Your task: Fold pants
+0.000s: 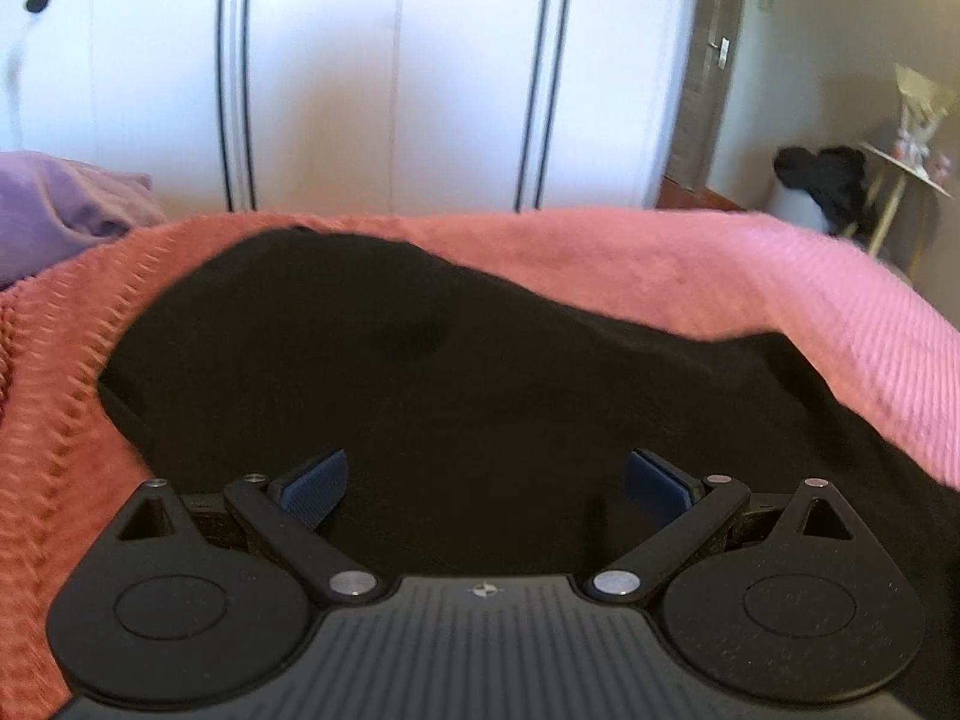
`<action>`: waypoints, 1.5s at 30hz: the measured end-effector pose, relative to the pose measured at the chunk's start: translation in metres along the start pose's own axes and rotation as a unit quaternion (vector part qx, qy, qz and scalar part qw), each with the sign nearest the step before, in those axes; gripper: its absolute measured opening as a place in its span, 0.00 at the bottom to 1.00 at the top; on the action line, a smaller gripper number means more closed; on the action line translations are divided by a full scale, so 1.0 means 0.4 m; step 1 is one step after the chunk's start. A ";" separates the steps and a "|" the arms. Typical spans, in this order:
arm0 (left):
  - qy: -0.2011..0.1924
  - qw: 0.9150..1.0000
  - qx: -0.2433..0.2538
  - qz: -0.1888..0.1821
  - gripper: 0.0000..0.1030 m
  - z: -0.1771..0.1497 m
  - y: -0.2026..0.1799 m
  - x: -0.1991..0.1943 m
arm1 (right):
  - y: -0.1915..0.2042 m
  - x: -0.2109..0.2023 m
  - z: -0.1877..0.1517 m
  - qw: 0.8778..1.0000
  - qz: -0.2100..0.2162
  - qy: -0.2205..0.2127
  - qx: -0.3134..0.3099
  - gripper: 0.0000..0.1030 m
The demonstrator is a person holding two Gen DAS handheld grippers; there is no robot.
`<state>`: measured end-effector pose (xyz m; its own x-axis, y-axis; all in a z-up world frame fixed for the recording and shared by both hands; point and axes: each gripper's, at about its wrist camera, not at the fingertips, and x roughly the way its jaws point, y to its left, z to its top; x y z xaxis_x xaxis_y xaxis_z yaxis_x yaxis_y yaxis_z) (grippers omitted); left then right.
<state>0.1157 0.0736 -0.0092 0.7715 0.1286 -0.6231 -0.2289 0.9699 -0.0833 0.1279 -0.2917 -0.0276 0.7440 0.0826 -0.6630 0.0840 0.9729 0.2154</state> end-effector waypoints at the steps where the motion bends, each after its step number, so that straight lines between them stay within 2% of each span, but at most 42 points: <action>1: 0.001 1.000 -0.002 0.000 0.96 0.011 0.008 0.011 | -0.036 -0.023 -0.007 1.000 0.001 0.003 0.007 0.08; 4: 0.008 1.000 -0.002 0.007 0.96 0.027 0.027 0.059 | -0.146 -0.104 -0.046 1.000 -0.027 0.012 0.011 0.14; 6: 0.019 0.998 0.012 0.057 0.96 0.031 0.026 0.109 | -0.232 -0.141 -0.068 0.998 -0.056 0.016 0.016 0.22; 7: 0.019 0.996 0.026 0.087 0.96 0.031 0.016 0.128 | -0.284 -0.156 -0.077 0.996 -0.079 0.023 0.017 0.39; 9: 0.021 0.990 0.056 0.130 0.96 0.039 -0.022 0.136 | -0.398 -0.200 -0.091 0.991 -0.131 0.010 0.023 0.37; 10: 0.022 0.986 0.066 0.152 0.96 0.050 -0.045 0.128 | -0.466 -0.230 -0.093 0.981 -0.187 -0.001 0.049 0.37; 11: 0.018 0.983 0.076 0.163 0.96 0.056 -0.072 0.107 | -0.523 -0.257 -0.094 0.967 -0.239 -0.008 0.088 0.40; 12: 0.008 0.986 0.085 0.147 0.96 0.059 -0.100 0.074 | -0.591 -0.300 -0.098 0.945 -0.290 -0.020 0.149 0.41; 13: -0.002 0.990 0.086 0.112 0.96 0.059 -0.128 0.034 | -0.654 -0.351 -0.109 0.921 -0.322 -0.038 0.216 0.41; 16: -0.012 0.996 0.083 0.028 0.96 0.047 -0.212 -0.062 | -0.788 -0.488 -0.176 0.846 -0.373 -0.091 0.370 0.48; 17: -0.010 0.997 0.083 0.002 0.96 0.037 -0.247 -0.086 | -0.816 -0.510 -0.201 0.832 -0.375 -0.098 0.398 0.53; 18: -0.009 0.996 0.084 -0.026 0.96 0.026 -0.286 -0.105 | -0.841 -0.519 -0.224 0.825 -0.362 -0.101 0.422 0.54; 19: -0.004 0.995 0.088 -0.051 0.96 0.015 -0.326 -0.117 | -0.867 -0.520 -0.248 0.825 -0.328 -0.107 0.448 0.55; 21: 0.017 0.990 0.104 -0.095 0.96 -0.007 -0.414 -0.119 | -0.888 -0.520 -0.261 0.829 -0.289 -0.126 0.461 0.55; 23: 0.048 0.984 0.120 -0.120 0.96 -0.032 -0.499 -0.108 | -0.888 -0.526 -0.254 0.834 -0.248 -0.144 0.470 0.54; 25: 0.072 0.979 0.123 -0.148 0.96 -0.055 -0.561 -0.105 | -0.898 -0.540 -0.262 0.832 -0.170 -0.190 0.493 0.52; 26: 0.087 0.975 0.125 -0.160 0.96 -0.062 -0.587 -0.099 | -0.902 -0.536 -0.255 0.835 -0.153 -0.195 0.491 0.53; 27: 0.104 0.973 0.127 -0.164 0.96 -0.069 -0.615 -0.090 | -0.902 -0.527 -0.248 0.840 -0.166 -0.188 0.481 0.52; 28: 0.112 0.971 0.129 -0.165 0.96 -0.077 -0.638 -0.094 | -0.905 -0.511 -0.235 0.849 -0.189 -0.172 0.462 0.44; 29: 0.110 0.970 0.135 -0.168 0.96 -0.082 -0.661 -0.091 | -0.909 -0.492 -0.226 0.855 -0.196 -0.159 0.453 0.31; 31: 0.098 0.970 0.152 -0.160 0.96 -0.087 -0.684 -0.090 | -0.920 -0.465 -0.223 0.853 -0.204 -0.155 0.455 0.23; 33: 0.083 0.971 0.168 -0.151 0.96 -0.103 -0.713 -0.091 | -0.915 -0.468 -0.224 0.854 -0.202 -0.171 0.447 0.16; 34: 0.077 0.972 0.171 -0.144 0.96 -0.107 -0.721 -0.085 | -0.906 -0.480 -0.216 0.861 -0.204 -0.201 0.421 0.06; 35: 0.072 0.972 0.172 -0.146 0.96 -0.113 -0.726 -0.086 | -0.889 -0.493 -0.212 0.866 -0.189 -0.237 0.397 0.06; 36: 0.067 0.972 0.170 -0.150 0.96 -0.117 -0.723 -0.089 | -0.875 -0.503 -0.212 0.866 -0.170 -0.268 0.386 0.06; 37: 0.060 0.972 0.167 -0.152 0.96 -0.114 -0.730 -0.078 | -0.875 -0.501 -0.207 0.865 -0.168 -0.272 0.386 0.06; 38: 0.052 0.973 0.166 -0.153 0.96 -0.114 -0.731 -0.078 | -0.882 -0.493 -0.207 0.864 -0.176 -0.260 0.392 0.06; 40: 0.039 0.973 0.174 -0.143 0.96 -0.118 -0.730 -0.068 | -0.909 -0.453 -0.214 0.861 -0.216 -0.196 0.416 0.07; 41: 0.038 0.974 0.182 -0.132 0.96 -0.122 -0.730 -0.060 | -0.920 -0.443 -0.222 0.859 -0.221 -0.180 0.425 0.05; 43: 0.048 0.973 0.192 -0.116 0.96 -0.133 -0.728 -0.036 | -0.934 -0.450 -0.228 0.850 -0.204 -0.187 0.448 0.07; 44: 0.058 0.973 0.193 -0.110 0.96 -0.137 -0.725 -0.024 | -0.932 -0.461 -0.227 0.843 -0.210 -0.189 0.457 0.12; 45: 0.068 0.974 0.187 -0.107 0.96 -0.138 -0.719 -0.016 | -0.922 -0.475 -0.228 0.834 -0.233 -0.193 0.460 0.22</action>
<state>0.1438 -0.2176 -0.0239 0.6857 -0.0880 -0.7225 0.1806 0.9822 0.0517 -0.1048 -0.6467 -0.0466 0.6314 -0.5078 -0.5861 0.7654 0.2867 0.5762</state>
